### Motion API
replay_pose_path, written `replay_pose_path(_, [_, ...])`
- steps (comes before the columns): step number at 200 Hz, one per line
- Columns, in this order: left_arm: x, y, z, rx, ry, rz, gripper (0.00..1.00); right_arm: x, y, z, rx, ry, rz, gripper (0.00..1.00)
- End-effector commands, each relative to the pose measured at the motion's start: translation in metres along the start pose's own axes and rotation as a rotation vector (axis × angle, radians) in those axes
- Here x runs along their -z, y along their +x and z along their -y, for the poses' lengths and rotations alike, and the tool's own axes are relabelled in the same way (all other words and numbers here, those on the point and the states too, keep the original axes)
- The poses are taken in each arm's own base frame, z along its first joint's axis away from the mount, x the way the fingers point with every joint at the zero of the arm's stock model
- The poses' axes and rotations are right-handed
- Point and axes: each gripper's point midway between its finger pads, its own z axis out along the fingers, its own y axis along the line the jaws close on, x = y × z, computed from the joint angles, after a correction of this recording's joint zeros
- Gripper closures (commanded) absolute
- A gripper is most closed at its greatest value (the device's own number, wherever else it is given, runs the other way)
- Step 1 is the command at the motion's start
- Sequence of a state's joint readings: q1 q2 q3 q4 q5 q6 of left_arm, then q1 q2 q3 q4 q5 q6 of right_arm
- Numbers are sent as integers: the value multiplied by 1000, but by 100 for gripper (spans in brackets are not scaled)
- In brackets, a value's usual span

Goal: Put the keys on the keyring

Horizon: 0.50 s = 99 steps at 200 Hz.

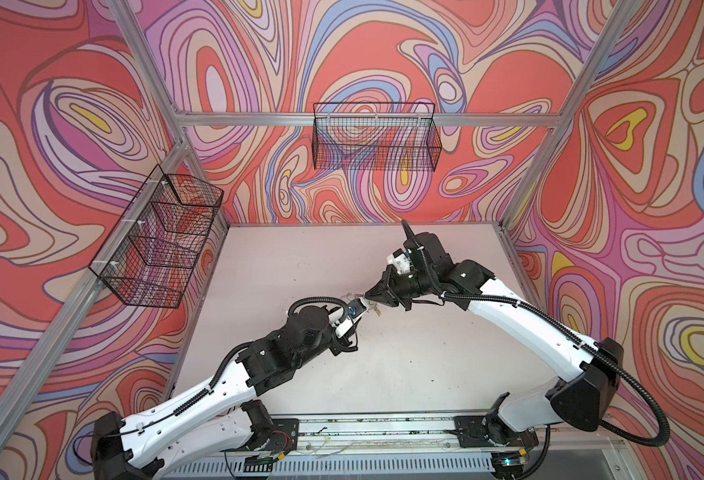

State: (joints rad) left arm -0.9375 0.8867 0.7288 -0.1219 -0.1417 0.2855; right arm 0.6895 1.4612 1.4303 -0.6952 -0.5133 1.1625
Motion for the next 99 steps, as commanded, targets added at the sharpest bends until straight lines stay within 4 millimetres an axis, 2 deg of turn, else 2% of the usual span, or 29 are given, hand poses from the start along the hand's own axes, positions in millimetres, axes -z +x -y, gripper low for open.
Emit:
replay_pose_path(1, [7,-34,-15,-92,-103,161,72,10,6,-6,-22,-25,4,100])
replay_pose_path(59, [9,-48,-16,-125,-118,234,72,8,12,-9,-7,-55,-31,100])
replay_pose_path(99, [-2,-45,-10,-154,-100,212,71,10,14,-15,5,-82,-42,100])
